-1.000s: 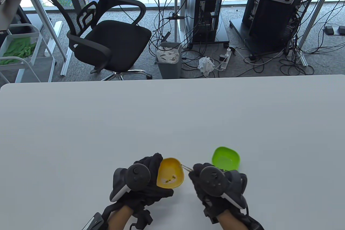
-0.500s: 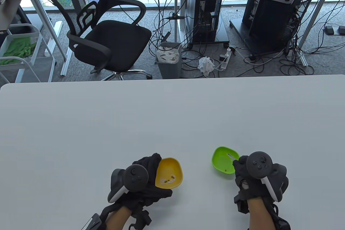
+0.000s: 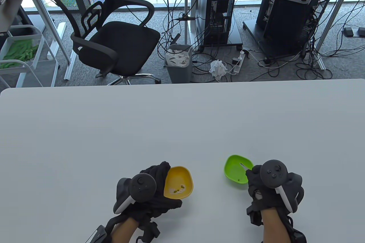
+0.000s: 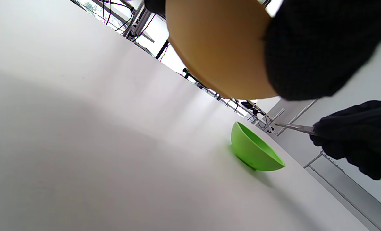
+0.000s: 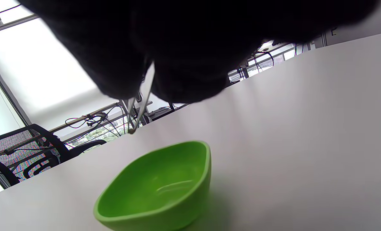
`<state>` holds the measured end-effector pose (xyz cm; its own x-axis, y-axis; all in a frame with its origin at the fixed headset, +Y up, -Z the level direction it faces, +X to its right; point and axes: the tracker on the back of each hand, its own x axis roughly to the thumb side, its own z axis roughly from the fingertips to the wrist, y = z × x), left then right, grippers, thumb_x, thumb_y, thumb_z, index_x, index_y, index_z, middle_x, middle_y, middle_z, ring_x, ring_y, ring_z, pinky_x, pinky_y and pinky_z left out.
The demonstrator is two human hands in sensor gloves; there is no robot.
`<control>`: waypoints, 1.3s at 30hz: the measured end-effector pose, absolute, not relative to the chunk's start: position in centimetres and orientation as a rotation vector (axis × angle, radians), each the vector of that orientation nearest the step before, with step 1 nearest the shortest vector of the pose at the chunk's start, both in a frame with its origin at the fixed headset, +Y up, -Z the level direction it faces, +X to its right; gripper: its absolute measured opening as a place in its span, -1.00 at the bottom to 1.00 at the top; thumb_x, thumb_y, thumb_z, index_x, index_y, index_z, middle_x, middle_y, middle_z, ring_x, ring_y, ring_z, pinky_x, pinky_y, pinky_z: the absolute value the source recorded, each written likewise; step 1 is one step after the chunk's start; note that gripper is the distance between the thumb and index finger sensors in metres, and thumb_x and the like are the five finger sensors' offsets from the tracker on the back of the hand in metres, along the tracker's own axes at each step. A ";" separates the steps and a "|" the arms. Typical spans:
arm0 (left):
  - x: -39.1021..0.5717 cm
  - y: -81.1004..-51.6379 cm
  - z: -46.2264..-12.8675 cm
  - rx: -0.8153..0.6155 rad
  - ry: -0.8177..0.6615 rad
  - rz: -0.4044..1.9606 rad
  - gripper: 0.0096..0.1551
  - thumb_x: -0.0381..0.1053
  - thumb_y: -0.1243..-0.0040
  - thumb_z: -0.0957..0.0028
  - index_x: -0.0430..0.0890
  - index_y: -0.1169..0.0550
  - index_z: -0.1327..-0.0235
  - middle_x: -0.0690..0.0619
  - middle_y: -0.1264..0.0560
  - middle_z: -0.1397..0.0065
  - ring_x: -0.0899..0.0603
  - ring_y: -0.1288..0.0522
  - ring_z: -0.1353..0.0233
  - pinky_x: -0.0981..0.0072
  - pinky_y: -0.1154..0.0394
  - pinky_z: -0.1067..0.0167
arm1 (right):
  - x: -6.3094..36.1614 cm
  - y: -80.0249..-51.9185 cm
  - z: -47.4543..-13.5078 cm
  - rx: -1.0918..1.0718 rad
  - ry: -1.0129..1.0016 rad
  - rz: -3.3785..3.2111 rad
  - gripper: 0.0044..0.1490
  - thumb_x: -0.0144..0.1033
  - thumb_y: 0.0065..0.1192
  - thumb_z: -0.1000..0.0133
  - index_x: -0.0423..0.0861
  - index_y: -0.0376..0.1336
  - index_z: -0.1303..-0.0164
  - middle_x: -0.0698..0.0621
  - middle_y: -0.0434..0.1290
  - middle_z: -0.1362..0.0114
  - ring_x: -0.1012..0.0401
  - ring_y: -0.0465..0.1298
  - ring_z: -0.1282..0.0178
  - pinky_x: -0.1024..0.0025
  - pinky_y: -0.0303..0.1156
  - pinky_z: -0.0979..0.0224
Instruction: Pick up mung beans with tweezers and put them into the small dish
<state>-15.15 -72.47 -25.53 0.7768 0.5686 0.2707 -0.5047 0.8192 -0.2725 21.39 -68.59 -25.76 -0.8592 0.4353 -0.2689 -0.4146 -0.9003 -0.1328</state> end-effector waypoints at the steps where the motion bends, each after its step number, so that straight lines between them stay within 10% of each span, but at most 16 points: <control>1: -15.1 -72.4 -25.5 -0.190 -0.352 0.584 0.54 0.44 -0.56 0.28 -0.16 0.07 -0.66 -0.14 -0.03 -0.69 -0.40 0.03 -0.68 -0.42 0.20 -0.52 | 21.4 -68.6 -25.8 -0.409 -0.097 2.664 -0.58 -0.22 0.51 -0.04 -0.27 0.59 0.11 -0.17 0.65 0.21 0.31 0.58 0.47 0.40 0.61 0.39; 16: -15.0 -72.5 -25.5 -0.193 -0.355 0.577 0.54 0.44 -0.56 0.28 -0.16 0.07 -0.66 -0.14 -0.02 -0.69 -0.40 0.03 -0.68 -0.42 0.20 -0.52 | 20.2 -67.9 -25.4 -0.329 -0.115 2.649 -0.57 -0.22 0.50 -0.05 -0.28 0.58 0.10 -0.18 0.65 0.20 0.30 0.58 0.46 0.39 0.61 0.39; 28: -14.7 -72.6 -25.8 -0.210 -0.348 0.569 0.54 0.43 -0.56 0.28 -0.16 0.08 -0.66 -0.14 -0.02 -0.69 -0.40 0.03 -0.69 -0.42 0.21 -0.52 | 6.5 -64.2 -21.3 0.310 -0.202 2.834 -0.56 -0.21 0.51 -0.05 -0.28 0.58 0.10 -0.18 0.65 0.20 0.30 0.58 0.46 0.39 0.61 0.39; 39: -14.6 -72.6 -25.9 -0.208 -0.350 0.570 0.54 0.43 -0.57 0.29 -0.16 0.08 -0.66 -0.14 -0.02 -0.69 -0.39 0.03 -0.69 -0.42 0.21 -0.52 | 4.7 -66.1 -21.7 0.339 -0.096 2.951 -0.56 -0.21 0.51 -0.05 -0.28 0.58 0.10 -0.18 0.65 0.20 0.30 0.58 0.47 0.39 0.61 0.39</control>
